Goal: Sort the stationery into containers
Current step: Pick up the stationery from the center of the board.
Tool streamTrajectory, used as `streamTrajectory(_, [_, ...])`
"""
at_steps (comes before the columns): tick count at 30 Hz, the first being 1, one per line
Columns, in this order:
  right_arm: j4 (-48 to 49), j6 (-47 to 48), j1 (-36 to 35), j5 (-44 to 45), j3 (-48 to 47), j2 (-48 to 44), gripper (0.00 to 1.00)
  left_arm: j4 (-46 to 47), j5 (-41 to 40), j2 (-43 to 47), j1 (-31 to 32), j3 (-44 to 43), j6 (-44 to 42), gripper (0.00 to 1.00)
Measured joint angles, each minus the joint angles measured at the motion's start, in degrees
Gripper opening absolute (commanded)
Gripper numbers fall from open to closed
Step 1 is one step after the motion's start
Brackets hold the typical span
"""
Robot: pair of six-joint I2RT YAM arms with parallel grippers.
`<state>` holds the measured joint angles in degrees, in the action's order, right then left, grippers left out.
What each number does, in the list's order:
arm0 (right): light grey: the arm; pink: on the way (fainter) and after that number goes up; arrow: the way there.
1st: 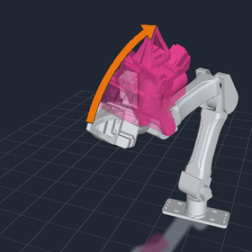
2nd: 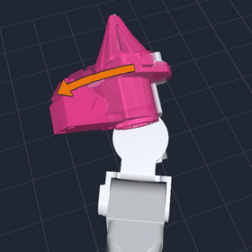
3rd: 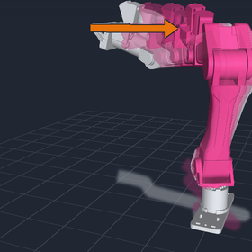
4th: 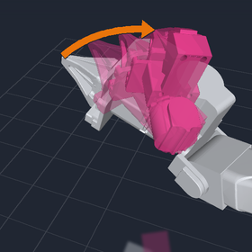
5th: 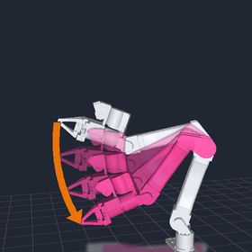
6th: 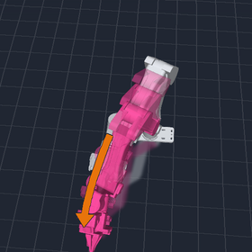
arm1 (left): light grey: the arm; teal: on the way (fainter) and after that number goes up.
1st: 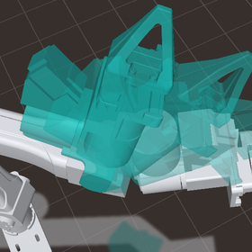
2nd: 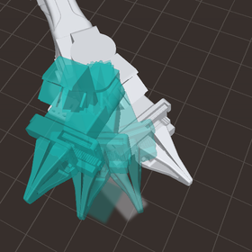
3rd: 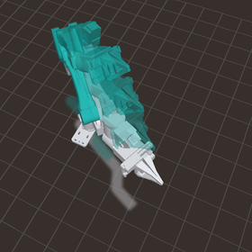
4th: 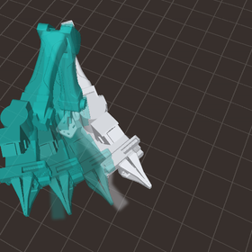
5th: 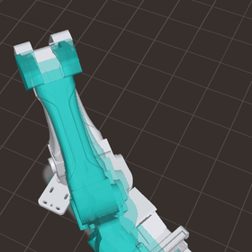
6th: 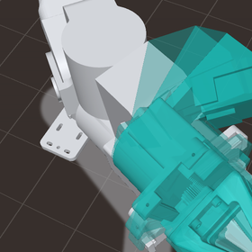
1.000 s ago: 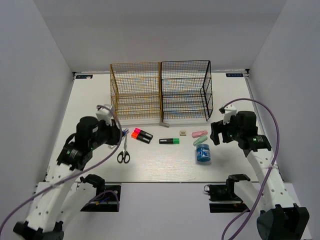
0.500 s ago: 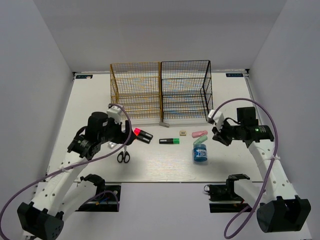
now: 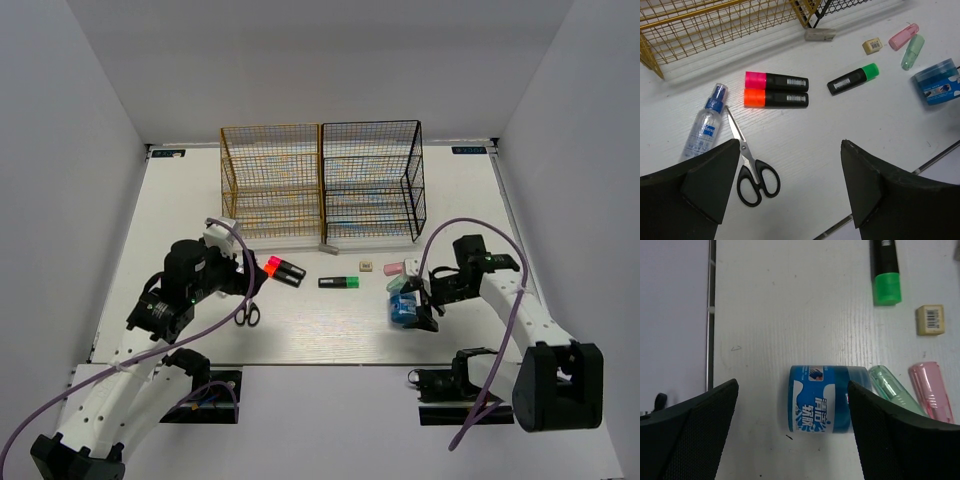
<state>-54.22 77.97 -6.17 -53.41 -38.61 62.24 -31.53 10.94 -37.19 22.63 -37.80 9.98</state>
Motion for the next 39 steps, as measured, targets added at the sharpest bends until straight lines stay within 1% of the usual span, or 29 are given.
streamTrajectory(2, [2.58,3.82,0.00,0.33,2.27,1.99,0.91,0.02,-0.09,-0.02,0.00,0.00,0.00,0.92])
streamTrajectory(4, [5.60,5.20,0.00,0.63,3.74,3.19,0.91,0.02,-0.09,0.09,0.00,0.00,0.00,0.92])
streamTrajectory(10, [15.47,4.98,0.00,3.30,5.73,3.39,0.91,0.02,-0.04,0.17,0.00,0.00,0.00,0.94])
streamTrajectory(13, [17.75,4.83,0.00,4.26,5.77,3.39,0.91,0.04,0.00,0.17,0.00,0.02,0.00,0.94])
streamTrajectory(18, [19.89,2.95,0.00,7.72,5.77,3.37,0.91,0.04,0.02,0.17,0.00,0.07,0.07,0.96])
streamTrajectory(27, [20.06,0.04,0.04,13.99,6.60,3.34,0.91,0.07,0.20,0.13,0.00,0.59,0.11,0.97])
streamTrajectory(28, [19.91,-0.31,0.04,14.51,6.80,3.34,0.89,0.07,0.22,0.13,0.00,0.59,0.11,0.97])
streamTrajectory(30, [19.91,-0.92,0.04,14.91,6.91,3.34,0.69,0.07,0.22,0.13,0.00,0.59,0.11,0.97])
streamTrajectory(31, [19.93,-1.22,0.04,14.95,6.91,3.37,0.54,0.07,0.22,0.13,0.00,0.59,0.11,0.97])
streamTrajectory(32, [20.04,-1.40,0.04,14.95,6.91,3.39,0.25,0.07,0.22,0.13,0.00,0.59,0.11,0.97])
streamTrajectory(33, [20.04,-1.86,0.04,14.88,6.91,3.43,0.14,0.07,0.22,0.13,0.00,0.61,0.11,0.97])
streamTrajectory(35, [20.02,-2.25,0.04,14.51,6.80,3.72,0.00,0.07,0.22,0.13,0.00,0.61,0.11,0.97])
streamTrajectory(39, [16.98,-2.19,0.04,12.87,5.11,4.68,0.00,0.04,0.22,0.13,0.00,0.61,0.11,0.98])
